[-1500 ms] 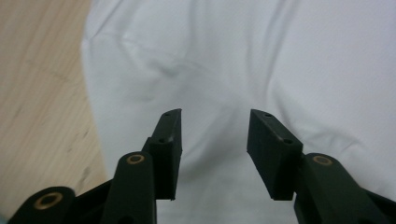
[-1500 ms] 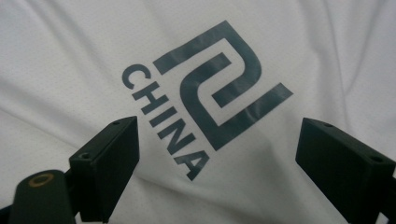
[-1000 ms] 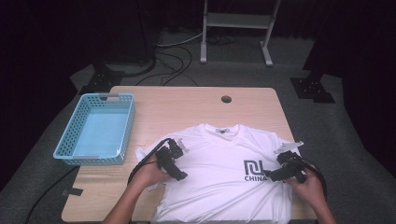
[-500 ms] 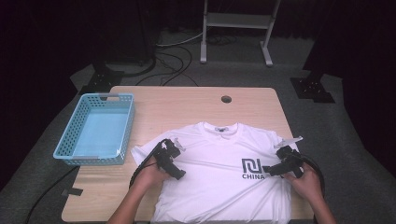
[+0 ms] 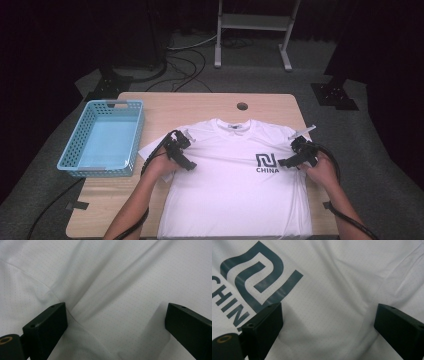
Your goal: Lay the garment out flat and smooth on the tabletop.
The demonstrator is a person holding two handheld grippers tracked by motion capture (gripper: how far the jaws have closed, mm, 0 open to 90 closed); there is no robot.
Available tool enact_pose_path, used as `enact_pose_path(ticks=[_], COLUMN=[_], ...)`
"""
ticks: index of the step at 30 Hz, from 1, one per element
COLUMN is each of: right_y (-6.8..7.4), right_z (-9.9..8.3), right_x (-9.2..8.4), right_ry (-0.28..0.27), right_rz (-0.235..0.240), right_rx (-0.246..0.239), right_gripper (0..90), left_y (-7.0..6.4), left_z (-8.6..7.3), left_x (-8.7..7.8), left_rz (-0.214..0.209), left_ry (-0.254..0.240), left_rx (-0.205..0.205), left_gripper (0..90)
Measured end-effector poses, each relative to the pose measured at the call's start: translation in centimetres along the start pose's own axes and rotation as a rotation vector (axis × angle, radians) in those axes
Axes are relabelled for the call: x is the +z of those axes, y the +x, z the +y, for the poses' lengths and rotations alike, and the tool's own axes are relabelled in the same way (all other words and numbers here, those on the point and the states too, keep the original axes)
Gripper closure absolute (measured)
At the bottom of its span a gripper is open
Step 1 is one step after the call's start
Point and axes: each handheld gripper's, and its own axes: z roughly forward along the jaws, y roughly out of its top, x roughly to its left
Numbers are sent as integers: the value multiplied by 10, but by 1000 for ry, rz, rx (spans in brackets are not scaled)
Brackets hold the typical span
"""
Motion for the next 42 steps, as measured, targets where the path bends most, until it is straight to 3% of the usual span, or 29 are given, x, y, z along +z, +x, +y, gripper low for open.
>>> enact_pose_path(ticks=[4,10,14,18,23,26,29,33,34,36,40,42], right_y=[-19,-39,-47,-46,-38,-29,-22,-19,-18,-17,-9,-1], right_z=[19,43,55,59,57,52,48,47,48,48,45,41], right_x=[10,22,27,30,23,17,12,10,11,12,11,11], right_ry=[19,38,58,59,64,56,45,47,51,59,43,39], right_rz=[-1,-23,-41,-60,-59,-66,-75,-90,-104,-118,-114,-115], right_rx=[1,42,77,118,170,155,145,187,195,255,333,342], right_gripper=[79,78,78,61,98,98,98,53,50,50,48,41], left_y=[20,46,56,60,48,36,26,20,20,17,1,-11], left_z=[12,27,33,33,27,20,16,16,17,20,24,22], left_x=[8,16,20,19,8,0,0,5,6,5,1,-1], left_rz=[4,19,29,15,20,32,29,23,30,43,57,58], left_ry=[-18,-27,-36,-82,-107,-112,-100,-94,-91,-111,-109,-101], left_rx=[-14,-41,-58,-103,-94,-69,-52,-41,-53,-101,-113,-137], left_gripper=[37,40,40,65,63,62,62,52,50,34,39,42])
